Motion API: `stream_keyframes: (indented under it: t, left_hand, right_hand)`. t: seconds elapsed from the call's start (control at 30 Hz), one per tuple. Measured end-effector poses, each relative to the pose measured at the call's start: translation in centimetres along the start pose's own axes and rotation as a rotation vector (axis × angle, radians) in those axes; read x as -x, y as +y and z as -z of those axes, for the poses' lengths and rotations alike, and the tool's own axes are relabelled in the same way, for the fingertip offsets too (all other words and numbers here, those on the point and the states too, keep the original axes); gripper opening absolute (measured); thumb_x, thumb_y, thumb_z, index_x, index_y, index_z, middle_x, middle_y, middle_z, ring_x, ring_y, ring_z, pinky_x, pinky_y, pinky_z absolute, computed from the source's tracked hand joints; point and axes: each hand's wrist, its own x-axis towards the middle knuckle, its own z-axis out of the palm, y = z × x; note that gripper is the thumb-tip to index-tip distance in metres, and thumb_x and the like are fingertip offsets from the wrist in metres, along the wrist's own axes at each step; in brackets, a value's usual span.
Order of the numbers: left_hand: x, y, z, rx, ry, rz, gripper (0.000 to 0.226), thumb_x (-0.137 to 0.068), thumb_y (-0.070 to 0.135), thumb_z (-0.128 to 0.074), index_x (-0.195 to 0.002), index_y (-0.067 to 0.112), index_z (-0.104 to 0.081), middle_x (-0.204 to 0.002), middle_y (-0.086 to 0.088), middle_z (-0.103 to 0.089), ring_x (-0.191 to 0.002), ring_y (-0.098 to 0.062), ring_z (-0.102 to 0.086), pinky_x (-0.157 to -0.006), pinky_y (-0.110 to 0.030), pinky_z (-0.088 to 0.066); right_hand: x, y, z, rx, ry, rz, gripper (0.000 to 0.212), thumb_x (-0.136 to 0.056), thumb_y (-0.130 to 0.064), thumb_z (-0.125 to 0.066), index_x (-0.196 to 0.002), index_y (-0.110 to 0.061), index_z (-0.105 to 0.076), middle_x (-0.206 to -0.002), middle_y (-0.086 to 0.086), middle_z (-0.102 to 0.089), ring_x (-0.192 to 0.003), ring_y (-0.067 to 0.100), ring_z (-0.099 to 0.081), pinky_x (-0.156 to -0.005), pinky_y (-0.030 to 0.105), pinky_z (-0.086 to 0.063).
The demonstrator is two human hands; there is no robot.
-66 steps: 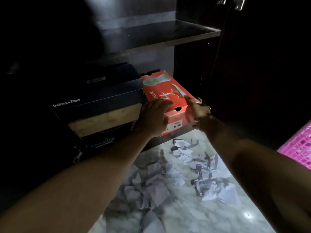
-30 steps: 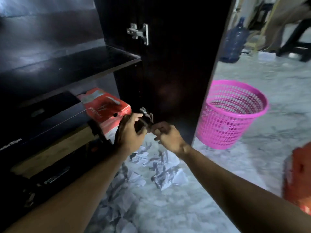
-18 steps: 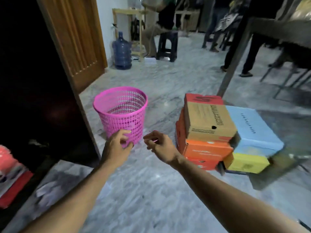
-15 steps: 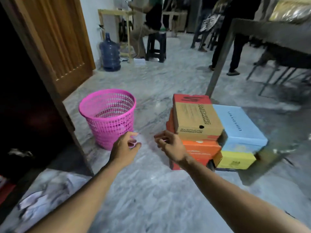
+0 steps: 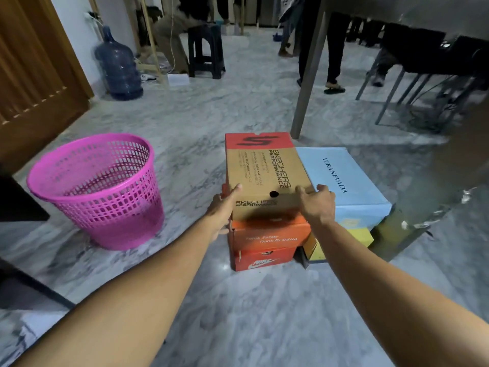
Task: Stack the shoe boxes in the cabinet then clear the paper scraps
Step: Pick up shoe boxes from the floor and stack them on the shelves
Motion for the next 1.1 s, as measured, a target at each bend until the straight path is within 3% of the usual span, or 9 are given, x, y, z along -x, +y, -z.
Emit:
stream_keyframes:
  t: [0.1, 0.3, 0.4, 0.5, 0.63, 0.7, 0.77, 0.9, 1.1]
  left_hand:
    - [-1.3, 0.0, -0.5, 0.08, 0.024, 0.02, 0.081, -0.09, 0.078, -0.046, -0.154, 0.03, -0.038, -0.156, -0.008, -0.045, -0.136, -0.032, -0.048, -0.111, -0.048, -0.043]
    - [-1.4, -1.5, 0.8, 0.183, 0.013, -0.011, 0.045, -0.092, 0.065, -0.059, -0.124, 0.034, -0.058, -0.127, -0.007, -0.068, -0.119, -0.026, -0.063, -0.112, -0.044, -0.046]
    - [-0.2, -2.8, 1.0, 0.206, 0.03, -0.056, 0.038, -0.095, 0.06, -0.057, -0.122, 0.033, -0.056, -0.12, -0.005, -0.068, -0.119, -0.028, -0.063, -0.109, -0.047, -0.05]
    - [2.6, -4.1, 0.1, 0.291, 0.0, -0.042, 0.044, -0.092, 0.056, -0.065, -0.124, 0.029, -0.053, -0.114, -0.009, -0.069, -0.111, -0.032, -0.068, -0.096, -0.048, -0.058]
    - [6.6, -6.1, -0.4, 0.287, -0.103, -0.134, 0.056, -0.08, 0.054, -0.076, -0.129, 0.032, -0.061, -0.118, -0.007, -0.076, -0.107, -0.032, -0.074, -0.092, -0.062, -0.058]
    - [8.5, -6.9, 0.1, 0.239, -0.132, -0.207, 0.039, -0.093, 0.042, -0.071, -0.131, 0.043, -0.061, -0.116, 0.005, -0.078, -0.11, -0.02, -0.074, -0.091, -0.045, -0.06]
    - [10.5, -7.0, 1.6, 0.255, -0.064, -0.262, 0.066, -0.088, 0.045, -0.076, -0.144, 0.045, -0.043, -0.113, 0.017, -0.077, -0.106, -0.003, -0.072, -0.081, -0.022, -0.056]
    - [13.6, -4.7, 7.6, 0.498, 0.173, -0.231, 0.119, -0.042, 0.088, -0.079, -0.145, 0.038, -0.045, -0.137, -0.007, -0.061, -0.116, -0.03, -0.062, -0.09, -0.04, -0.047]
    - [19.7, -1.8, 18.5, 0.685, 0.181, -0.363, 0.052, -0.068, 0.082, -0.065, -0.088, 0.037, -0.083, -0.098, -0.001, -0.08, -0.094, -0.028, -0.069, -0.082, -0.04, -0.052]
  right_hand:
    - [0.0, 0.6, -1.2, 0.03, -0.003, 0.022, 0.063, -0.091, -0.051, -0.063, -0.133, -0.006, -0.056, -0.135, 0.018, -0.05, -0.116, 0.041, -0.059, -0.103, 0.045, -0.05]
    - [2.8, 1.9, -2.5, -0.215, 0.118, 0.011, 0.065, -0.09, -0.045, -0.07, -0.136, -0.005, -0.048, -0.133, 0.018, -0.054, -0.125, 0.032, -0.05, -0.103, 0.038, -0.041]
    - [6.1, 2.7, -4.1, -0.44, 0.092, -0.202, 0.098, -0.075, -0.065, -0.076, -0.148, -0.011, -0.037, -0.145, 0.015, -0.053, -0.137, 0.033, -0.048, -0.113, 0.042, -0.04]
    - [9.9, 2.8, -5.5, -0.649, -0.213, -0.342, 0.139, -0.051, -0.085, -0.082, -0.16, -0.042, -0.007, -0.147, -0.001, -0.05, -0.136, 0.034, -0.053, -0.111, 0.055, -0.045]
    - [13.8, 1.8, -5.3, -0.837, -0.497, -0.227, 0.1, -0.069, -0.054, -0.088, -0.14, -0.059, -0.017, -0.131, 0.003, -0.071, -0.115, 0.037, -0.071, -0.083, 0.051, -0.061]
    - [15.0, 1.6, -4.8, -0.898, -0.509, -0.139, 0.082, -0.081, -0.03, -0.087, -0.136, -0.051, -0.029, -0.121, 0.006, -0.077, -0.109, 0.035, -0.075, -0.083, 0.053, -0.062]
    - [16.4, 1.6, -3.6, -0.93, -0.514, -0.087, 0.089, -0.08, -0.022, -0.087, -0.145, -0.05, -0.032, -0.121, 0.006, -0.077, -0.111, 0.035, -0.074, -0.091, 0.06, -0.059]
    - [18.4, 2.3, -0.9, -0.908, -0.576, -0.007, 0.093, -0.071, -0.026, -0.086, -0.148, -0.05, -0.039, -0.13, 0.004, -0.072, -0.118, 0.029, -0.071, -0.088, 0.06, -0.06]
    - [21.8, 2.6, 2.3, -0.784, -0.781, 0.181, 0.093, -0.066, -0.027, -0.085, -0.146, -0.052, -0.044, -0.147, -0.006, -0.062, -0.135, 0.025, -0.059, -0.101, 0.062, -0.053]
